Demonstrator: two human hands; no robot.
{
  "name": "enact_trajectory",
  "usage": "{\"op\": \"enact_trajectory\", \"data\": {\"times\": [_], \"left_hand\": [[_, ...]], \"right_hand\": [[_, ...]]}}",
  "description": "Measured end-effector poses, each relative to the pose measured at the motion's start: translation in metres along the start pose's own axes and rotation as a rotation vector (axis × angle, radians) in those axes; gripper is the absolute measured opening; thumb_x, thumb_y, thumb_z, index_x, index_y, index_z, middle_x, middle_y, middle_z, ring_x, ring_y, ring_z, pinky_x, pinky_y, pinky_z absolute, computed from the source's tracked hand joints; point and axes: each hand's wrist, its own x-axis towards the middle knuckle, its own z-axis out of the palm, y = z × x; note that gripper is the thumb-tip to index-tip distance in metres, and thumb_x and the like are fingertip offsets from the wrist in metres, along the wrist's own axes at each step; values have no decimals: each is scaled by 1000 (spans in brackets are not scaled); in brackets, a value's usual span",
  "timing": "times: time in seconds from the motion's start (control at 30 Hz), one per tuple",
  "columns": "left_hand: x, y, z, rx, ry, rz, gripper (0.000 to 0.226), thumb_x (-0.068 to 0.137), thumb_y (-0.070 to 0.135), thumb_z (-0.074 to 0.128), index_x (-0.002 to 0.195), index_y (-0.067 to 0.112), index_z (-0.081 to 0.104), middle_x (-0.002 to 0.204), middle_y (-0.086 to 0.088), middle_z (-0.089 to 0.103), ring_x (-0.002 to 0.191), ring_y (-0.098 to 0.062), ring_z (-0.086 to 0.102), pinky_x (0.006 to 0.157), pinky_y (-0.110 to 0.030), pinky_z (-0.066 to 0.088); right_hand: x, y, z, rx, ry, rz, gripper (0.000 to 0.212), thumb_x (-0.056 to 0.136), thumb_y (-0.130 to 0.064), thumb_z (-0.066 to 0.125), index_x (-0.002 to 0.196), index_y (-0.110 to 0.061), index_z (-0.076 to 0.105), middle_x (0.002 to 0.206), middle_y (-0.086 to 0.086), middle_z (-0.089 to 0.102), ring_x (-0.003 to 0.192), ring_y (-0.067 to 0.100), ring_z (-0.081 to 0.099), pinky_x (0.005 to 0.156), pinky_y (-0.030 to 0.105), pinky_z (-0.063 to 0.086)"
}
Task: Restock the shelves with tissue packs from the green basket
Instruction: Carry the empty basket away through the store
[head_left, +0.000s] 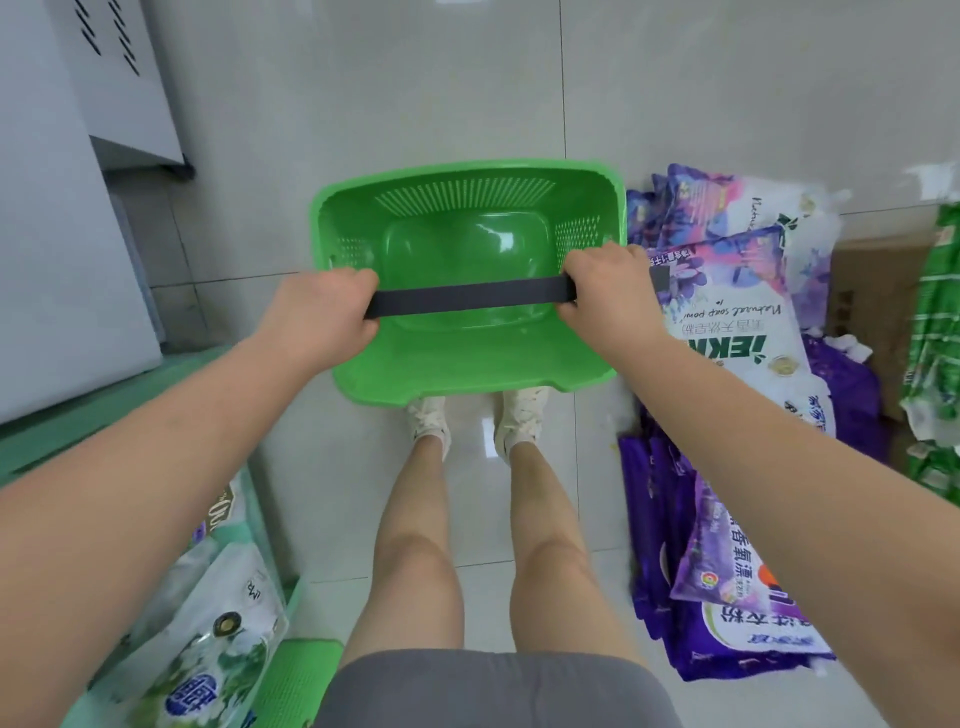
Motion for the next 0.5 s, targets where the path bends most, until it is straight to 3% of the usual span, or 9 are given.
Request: {"op": "enact_trajectory", "data": {"times": [0.37, 0.5], "left_hand": [[18, 12, 31, 20, -29, 18, 12, 88, 21, 50, 88, 10, 46, 87, -11, 60, 82, -33, 59, 59, -32, 31], [18, 8, 34, -62, 165, 57, 17, 77, 11, 64, 78, 5, 48, 72, -15, 56, 64, -35, 56, 54, -34, 32]], "right_hand": [[5, 23, 35, 20, 39, -41, 15, 82, -18, 63, 79, -7, 53, 76, 10, 57, 80, 29, 52, 82, 37, 32], [6, 27, 38, 33, 118, -64, 23, 80, -24, 67, 81, -4, 57, 78, 12, 60, 80, 30, 53, 82, 40, 35]]}}
